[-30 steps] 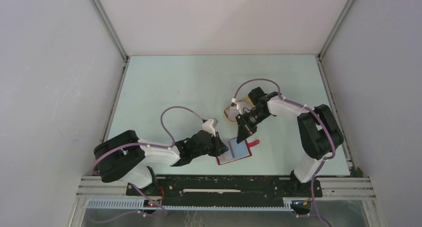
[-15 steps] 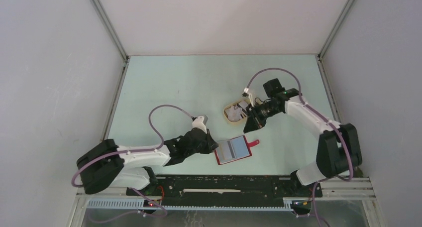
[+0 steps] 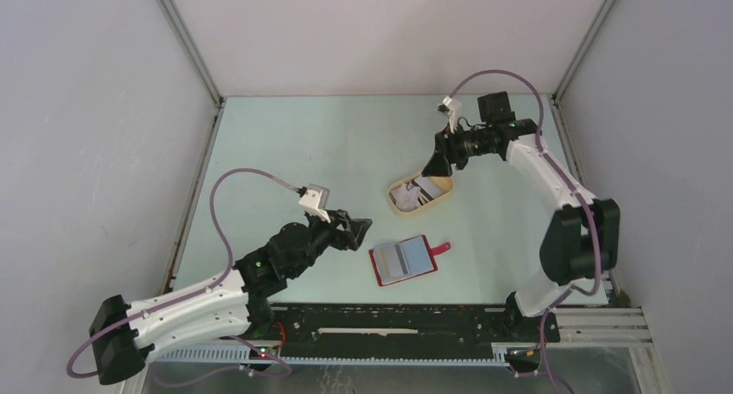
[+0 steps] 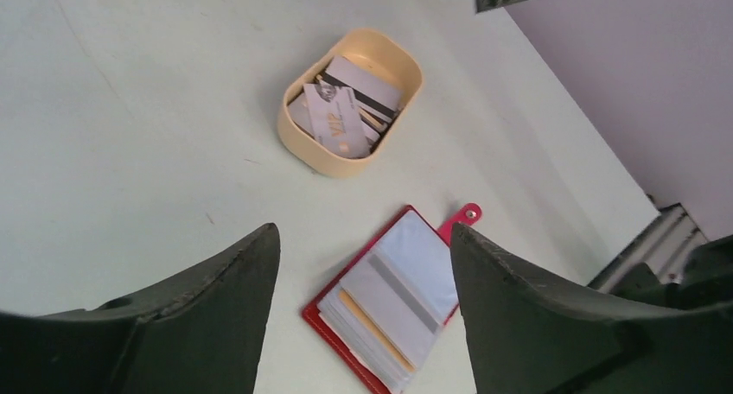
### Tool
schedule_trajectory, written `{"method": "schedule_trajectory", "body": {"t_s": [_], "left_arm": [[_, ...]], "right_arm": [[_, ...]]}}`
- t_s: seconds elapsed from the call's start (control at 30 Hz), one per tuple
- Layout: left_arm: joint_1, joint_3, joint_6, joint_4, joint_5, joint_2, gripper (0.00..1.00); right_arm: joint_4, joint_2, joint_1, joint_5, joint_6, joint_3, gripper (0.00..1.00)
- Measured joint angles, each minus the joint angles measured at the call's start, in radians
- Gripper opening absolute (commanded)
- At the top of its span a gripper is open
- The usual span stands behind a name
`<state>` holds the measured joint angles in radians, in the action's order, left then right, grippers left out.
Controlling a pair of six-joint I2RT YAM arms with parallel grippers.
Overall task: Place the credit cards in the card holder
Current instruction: Pick up the credit card from the storage box.
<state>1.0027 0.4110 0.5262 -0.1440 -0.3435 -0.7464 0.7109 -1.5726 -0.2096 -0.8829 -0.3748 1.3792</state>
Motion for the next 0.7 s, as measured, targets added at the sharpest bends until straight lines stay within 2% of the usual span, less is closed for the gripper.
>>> {"method": "schedule_trajectory", "body": {"t_s": [0.23,0.43,0.7], "left_arm": [[-0.011,-0.052,-0.092,-0.117,-0.077,-0.016,0.8],[-0.021,-0.084,-0.116,-0.231,-0.093,-0.062,0.81],[-0.024,-0.139,-0.107,-0.327,-0.103,-0.089,0.84]], "right_arm": [[-0.025,-0.234,0.013,0.031,0.166,0.022,0.64],[-0.07,-0.306,0.011,0.132,0.275,0.027,0.62],[-0.079,-0.399,0.01,0.251,0.296,0.089,0.62]]}}
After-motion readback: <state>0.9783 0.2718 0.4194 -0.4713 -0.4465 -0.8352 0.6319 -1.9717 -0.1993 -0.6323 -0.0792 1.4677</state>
